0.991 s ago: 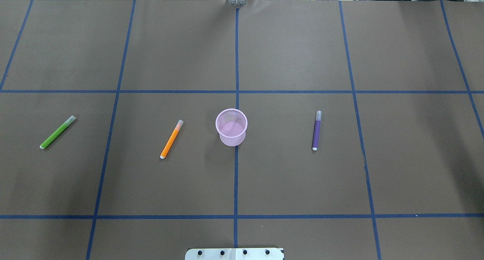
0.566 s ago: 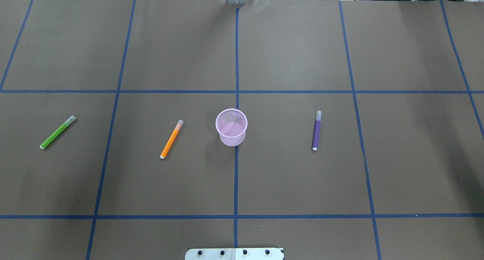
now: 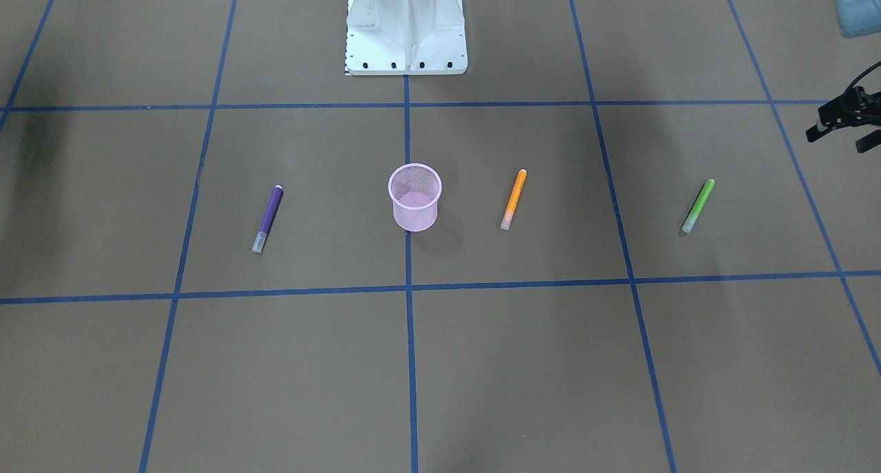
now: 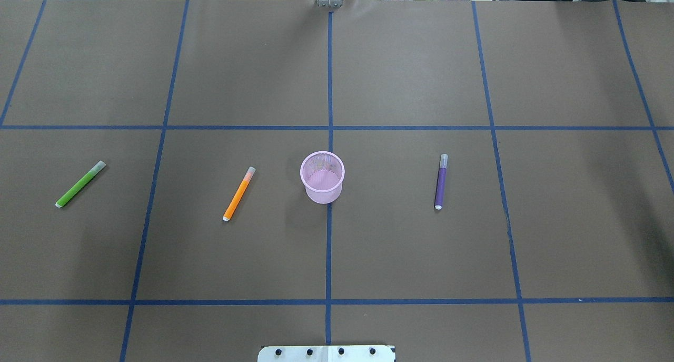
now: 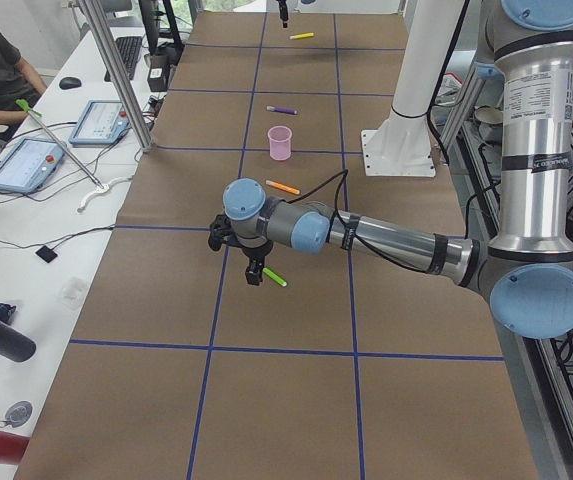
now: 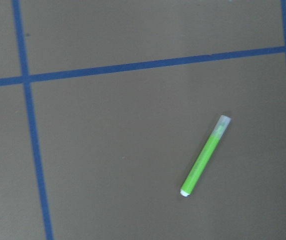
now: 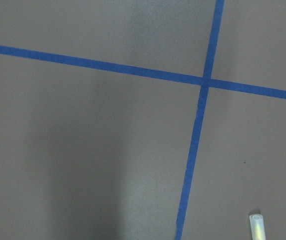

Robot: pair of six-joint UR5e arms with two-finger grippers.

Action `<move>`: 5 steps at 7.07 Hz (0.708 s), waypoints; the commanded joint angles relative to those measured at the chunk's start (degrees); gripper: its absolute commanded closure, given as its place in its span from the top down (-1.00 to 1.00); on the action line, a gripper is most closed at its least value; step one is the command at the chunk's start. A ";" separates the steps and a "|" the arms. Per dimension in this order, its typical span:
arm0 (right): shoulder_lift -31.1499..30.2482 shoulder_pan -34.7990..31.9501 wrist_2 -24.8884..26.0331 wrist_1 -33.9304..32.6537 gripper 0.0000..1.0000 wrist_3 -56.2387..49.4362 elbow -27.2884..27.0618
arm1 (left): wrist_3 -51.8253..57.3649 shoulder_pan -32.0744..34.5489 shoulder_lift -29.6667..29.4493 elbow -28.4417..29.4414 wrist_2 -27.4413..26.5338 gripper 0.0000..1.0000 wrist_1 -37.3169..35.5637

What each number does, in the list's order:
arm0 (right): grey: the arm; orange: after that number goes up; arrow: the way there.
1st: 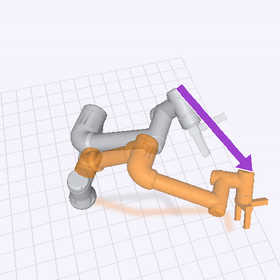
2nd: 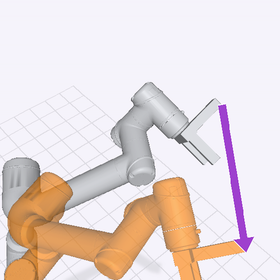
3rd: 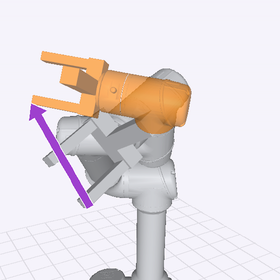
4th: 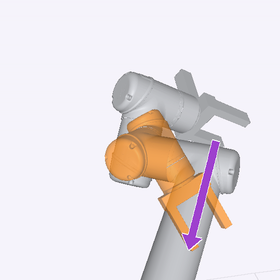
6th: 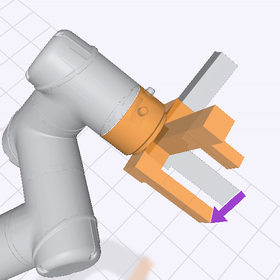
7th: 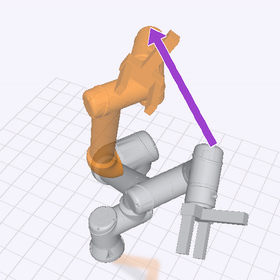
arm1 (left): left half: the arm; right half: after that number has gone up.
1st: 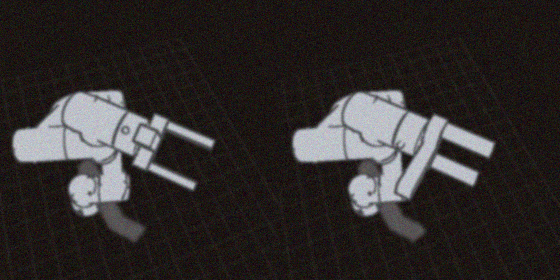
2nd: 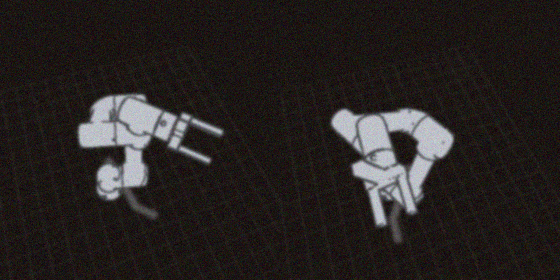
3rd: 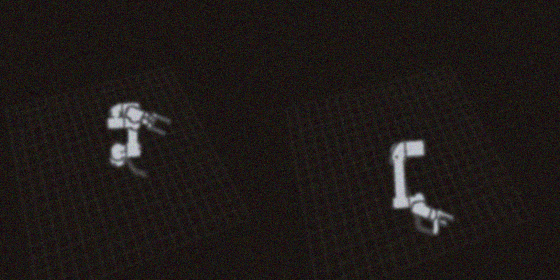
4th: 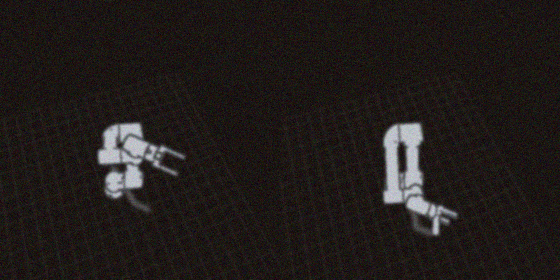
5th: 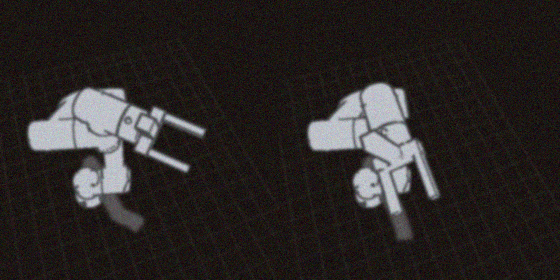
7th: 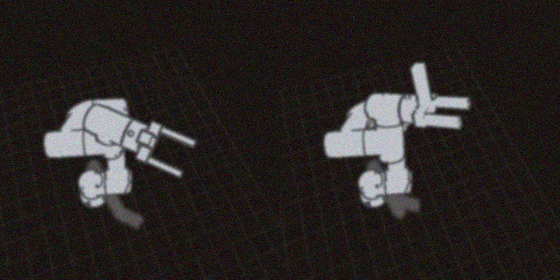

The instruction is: Collect pens into pen holder

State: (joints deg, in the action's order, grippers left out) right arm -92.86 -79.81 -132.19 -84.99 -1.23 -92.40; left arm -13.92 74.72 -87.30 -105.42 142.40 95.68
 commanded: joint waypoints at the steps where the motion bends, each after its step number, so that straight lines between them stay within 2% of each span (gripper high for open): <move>1: 1.02 0.00 2.37 -0.09 0.96 -1.23 4.66 | -4.69 -3.34 -3.03 -0.14 -0.97 1.00 0.83; 2: 0.41 0.00 2.29 -0.09 0.96 -1.23 6.69 | -5.75 -3.88 -3.39 -0.66 -1.33 1.00 0.83; 3: -0.12 -0.08 2.21 0.09 0.83 -1.23 8.27 | -5.76 -3.97 -3.49 -1.36 -1.33 1.00 0.83; 4: -1.26 -0.08 2.29 5.66 0.78 -1.49 9.85 | -5.76 -4.32 -3.75 -1.72 -1.42 1.00 0.83; 5: -3.01 -0.08 2.12 16.07 0.81 -0.88 13.70 | -5.85 -4.67 -4.27 -1.72 -1.42 1.00 0.83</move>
State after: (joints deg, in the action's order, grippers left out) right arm -94.06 -79.88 -129.98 -78.85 -2.51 -82.50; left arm -19.64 70.49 -91.03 -106.92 141.03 96.50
